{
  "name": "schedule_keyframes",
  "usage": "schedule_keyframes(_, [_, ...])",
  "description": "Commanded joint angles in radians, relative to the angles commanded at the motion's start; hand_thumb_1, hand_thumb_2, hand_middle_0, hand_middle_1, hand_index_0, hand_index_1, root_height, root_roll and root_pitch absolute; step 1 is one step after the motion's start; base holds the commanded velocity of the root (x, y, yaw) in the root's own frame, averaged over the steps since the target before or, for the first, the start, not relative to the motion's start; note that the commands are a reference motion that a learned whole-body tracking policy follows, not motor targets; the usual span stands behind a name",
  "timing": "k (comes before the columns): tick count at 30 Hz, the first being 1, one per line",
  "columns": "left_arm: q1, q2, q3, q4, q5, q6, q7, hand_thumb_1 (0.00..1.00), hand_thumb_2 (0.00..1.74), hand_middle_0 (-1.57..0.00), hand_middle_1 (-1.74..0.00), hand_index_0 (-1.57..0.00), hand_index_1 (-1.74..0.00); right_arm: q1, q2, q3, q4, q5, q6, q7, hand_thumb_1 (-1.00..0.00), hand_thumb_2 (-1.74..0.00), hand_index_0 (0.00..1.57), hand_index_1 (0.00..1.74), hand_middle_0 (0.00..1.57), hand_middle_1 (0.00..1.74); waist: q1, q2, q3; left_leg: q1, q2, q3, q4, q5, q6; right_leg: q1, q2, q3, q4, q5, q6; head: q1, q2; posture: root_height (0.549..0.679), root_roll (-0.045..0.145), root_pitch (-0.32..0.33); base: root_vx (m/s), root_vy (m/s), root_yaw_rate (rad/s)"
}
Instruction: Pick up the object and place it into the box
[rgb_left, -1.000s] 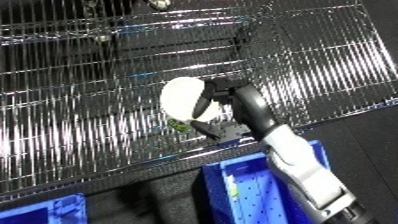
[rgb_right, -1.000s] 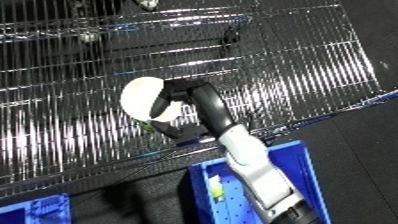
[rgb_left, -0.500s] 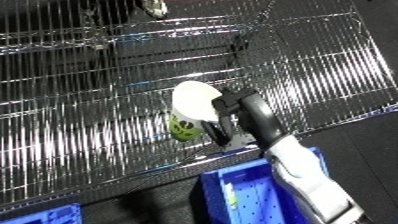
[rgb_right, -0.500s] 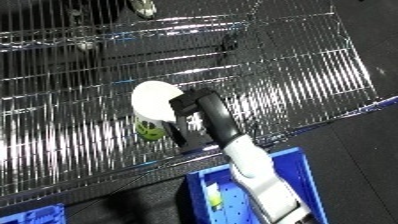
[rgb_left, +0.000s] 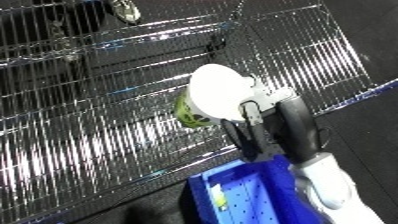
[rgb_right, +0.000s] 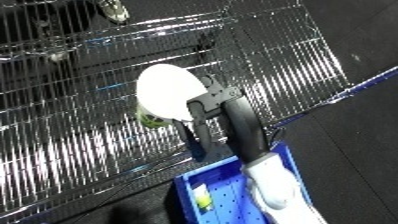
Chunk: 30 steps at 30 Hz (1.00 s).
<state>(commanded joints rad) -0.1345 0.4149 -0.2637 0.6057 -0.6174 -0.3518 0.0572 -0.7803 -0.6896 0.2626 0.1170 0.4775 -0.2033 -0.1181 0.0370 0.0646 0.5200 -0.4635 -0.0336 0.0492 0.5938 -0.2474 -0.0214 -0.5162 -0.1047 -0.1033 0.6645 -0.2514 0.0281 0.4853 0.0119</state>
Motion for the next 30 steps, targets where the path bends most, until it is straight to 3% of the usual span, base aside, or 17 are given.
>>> schedule_keyframes(5, [0.008, -0.011, 0.03, 0.01, 0.004, -0.009, 0.007, 0.0, 0.0, 0.0, 0.0, 0.0, 0.0, 0.105, -0.005, -0.088, -0.069, -0.029, -0.033, -0.064, -1.0, -1.74, 1.57, 1.74, 1.57, 1.74, -0.031, -0.007, 0.0, 0.007, 0.008, 0.015, 0.001, -0.006, 0.0016, 0.002, 0.0083, 0.011, -0.001, 0.001, 0.0023, -0.007, 0.005, 0.645, 0.07, 0.088, -0.026, 0.019, -0.136])
schedule_keyframes(9, [0.015, -0.018, 0.058, 0.028, 0.0, -0.023, 0.01, 0.0, 0.0, 0.0, 0.0, 0.0, 0.0, 0.207, 0.003, -0.161, -0.095, -0.015, -0.081, -0.131, -1.0, -1.74, 1.57, 1.74, 1.57, 1.74, -0.056, -0.013, 0.0, 0.012, 0.016, 0.029, -0.002, -0.009, 0.0004, 0.003, 0.0168, 0.021, -0.006, 0.002, 0.0044, 0.024, -0.015, 0.645, 0.067, 0.091, -0.027, 0.021, -0.166])
schedule_keyframes(16, [0.017, -0.043, 0.074, 0.071, -0.016, -0.06, 0.035, 0.0, 0.0, 0.0, 0.0, 0.0, 0.0, 0.381, 0.084, -0.234, 0.01, 0.047, -0.181, -0.274, -1.0, -1.74, 1.57, 1.74, 1.57, 1.74, -0.095, -0.02, 0.0, 0.018, 0.026, 0.044, -0.011, -0.016, 0.0008, 0.003, 0.0336, 0.037, -0.016, 0.005, 0.0083, 0.132, -0.009, 0.646, 0.062, 0.098, -0.034, 0.023, -0.175])
schedule_keyframes(21, [0.03, -0.051, 0.062, 0.089, -0.023, -0.09, 0.04, 0.0, 0.0, 0.0, 0.0, 0.0, 0.0, 0.478, 0.089, -0.237, 0.205, 0.125, -0.235, -0.241, -1.0, -1.74, 1.57, 1.74, 1.57, 1.74, -0.106, -0.015, 0.0, 0.026, 0.025, 0.048, -0.016, -0.02, 0.0024, 0.007, 0.0366, 0.044, -0.022, 0.005, 0.0073, 0.208, 0.011, 0.646, 0.062, 0.098, -0.017, 0.013, -0.097])
schedule_keyframes(23, [0.029, -0.049, 0.054, 0.093, -0.026, -0.095, 0.038, 0.0, 0.0, 0.0, 0.0, 0.0, 0.0, 0.486, 0.082, -0.227, 0.28, 0.152, -0.232, -0.219, -1.0, -1.74, 1.57, 1.74, 1.57, 1.74, -0.104, -0.012, 0.0, 0.029, 0.022, 0.048, -0.019, -0.02, 0.0031, 0.009, 0.0369, 0.045, -0.025, 0.006, 0.0061, 0.239, 0.009, 0.646, 0.063, 0.097, -0.016, -0.006, -0.02])
schedule_keyframes(26, [0.017, -0.039, 0.038, 0.101, -0.031, -0.094, 0.029, 0.0, 0.0, 0.0, 0.0, 0.0, 0.0, 0.483, 0.073, -0.208, 0.418, 0.249, -0.204, -0.159, -1.0, -1.74, 1.57, 1.74, 1.57, 1.74, -0.096, -0.005, 0.0, 0.035, 0.016, 0.044, -0.026, -0.019, 0.0028, 0.015, 0.0359, 0.043, -0.034, 0.009, 0.004, 0.308, 0.009, 0.647, 0.064, 0.096, -0.019, -0.028, 0.028])
schedule_keyframes(30, [-0.006, -0.025, 0.009, 0.119, -0.04, -0.096, 0.014, 0.0, 0.0, 0.0, 0.0, 0.0, 0.0, 0.453, 0.069, -0.186, 0.622, 0.337, -0.156, -0.091, -0.8, -1.39, 1.26, 1.39, 1.26, 1.39, -0.081, 0.008, 0.0, 0.042, 0.006, 0.035, -0.035, -0.015, 0.0035, 0.023, 0.0352, 0.038, -0.042, 0.013, 0.0015, 0.386, 0.008, 0.648, 0.066, 0.093, -0.01, -0.034, 0.046])
